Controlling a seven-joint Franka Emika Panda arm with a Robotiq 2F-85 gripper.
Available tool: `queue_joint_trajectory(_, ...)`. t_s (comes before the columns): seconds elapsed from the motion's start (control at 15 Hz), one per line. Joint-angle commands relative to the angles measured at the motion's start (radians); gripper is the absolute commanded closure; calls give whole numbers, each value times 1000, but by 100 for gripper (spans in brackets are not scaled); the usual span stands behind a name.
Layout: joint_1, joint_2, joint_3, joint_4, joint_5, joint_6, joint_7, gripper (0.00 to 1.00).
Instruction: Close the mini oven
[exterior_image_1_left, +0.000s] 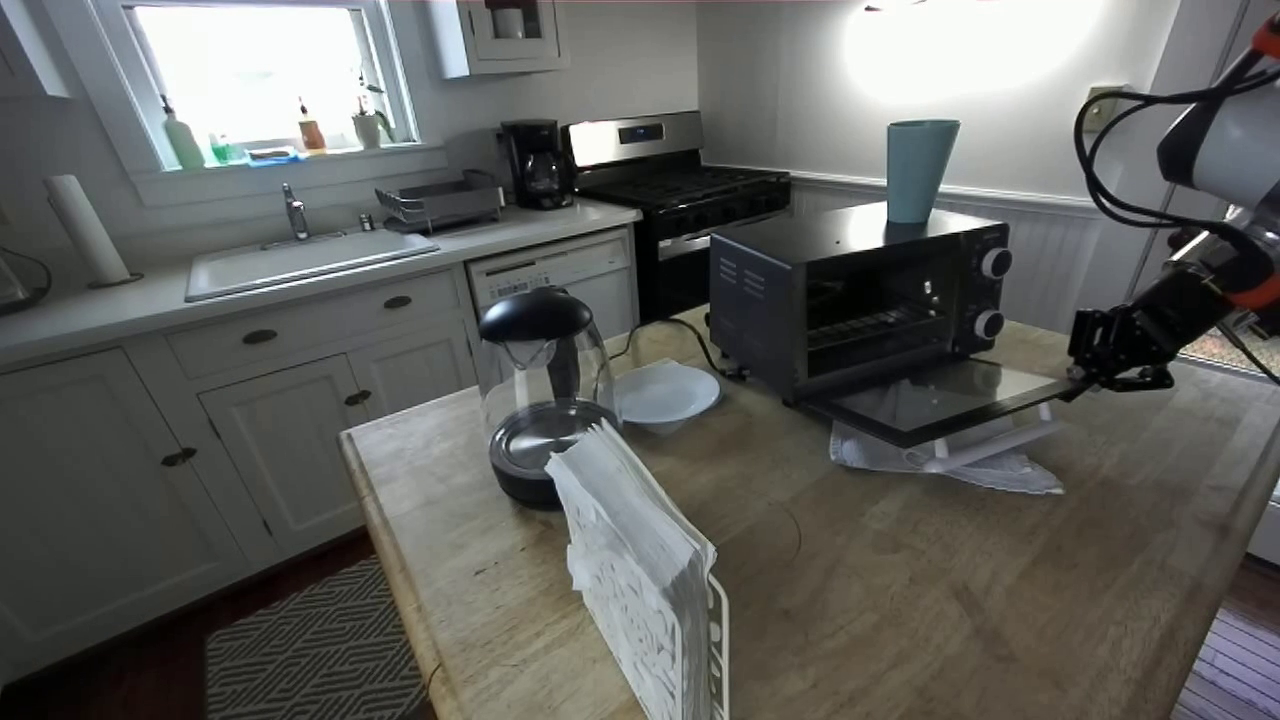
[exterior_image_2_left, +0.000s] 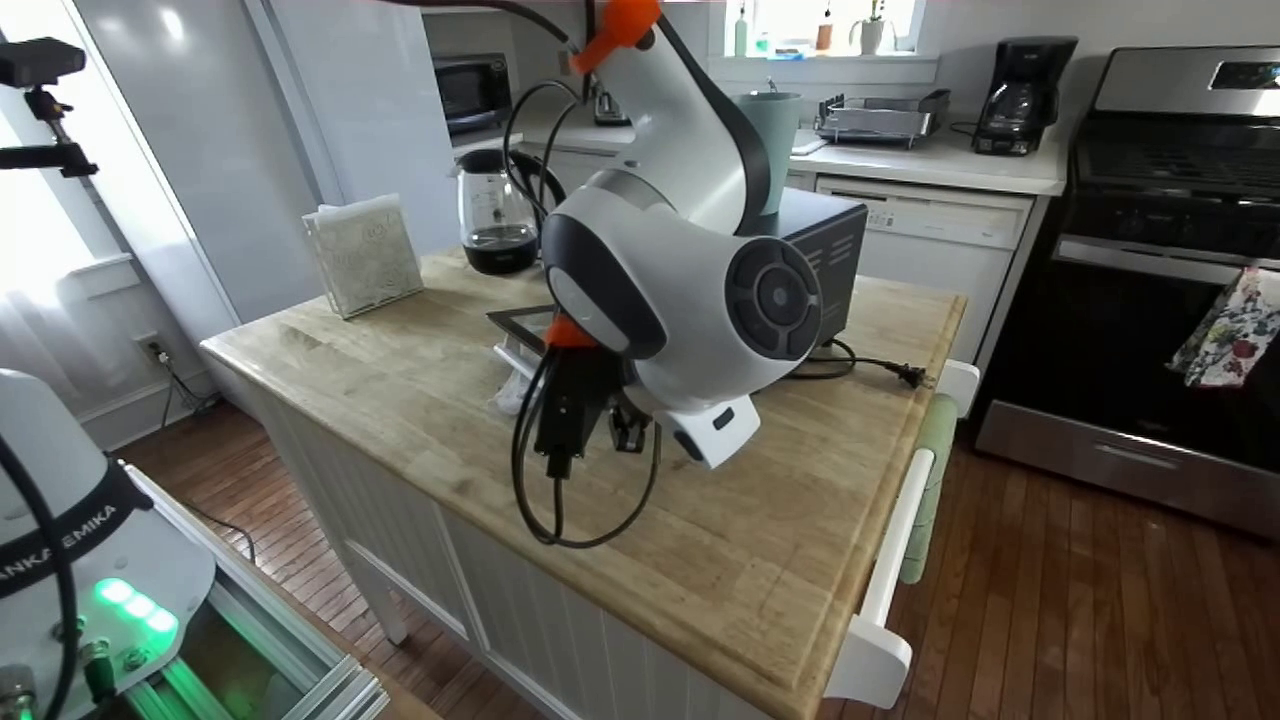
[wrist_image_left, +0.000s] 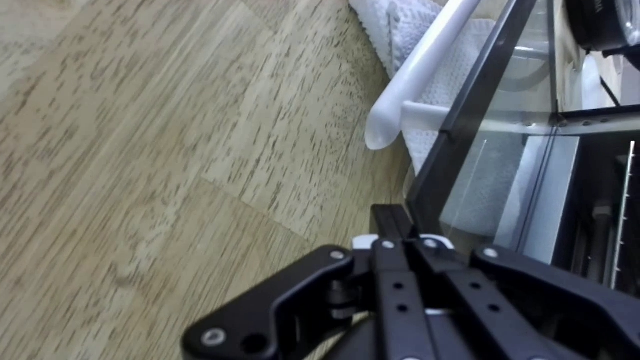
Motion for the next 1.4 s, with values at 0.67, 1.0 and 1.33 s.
queue_joint_trajectory(0.67, -90, -19, 4, 71, 180, -255, 12, 100)
queue_joint_trajectory(1.0, -106, -19, -1, 79, 255, -344, -12, 100)
queue_joint_trajectory(1.33, -102, -12, -2, 80, 355, -380, -39, 100)
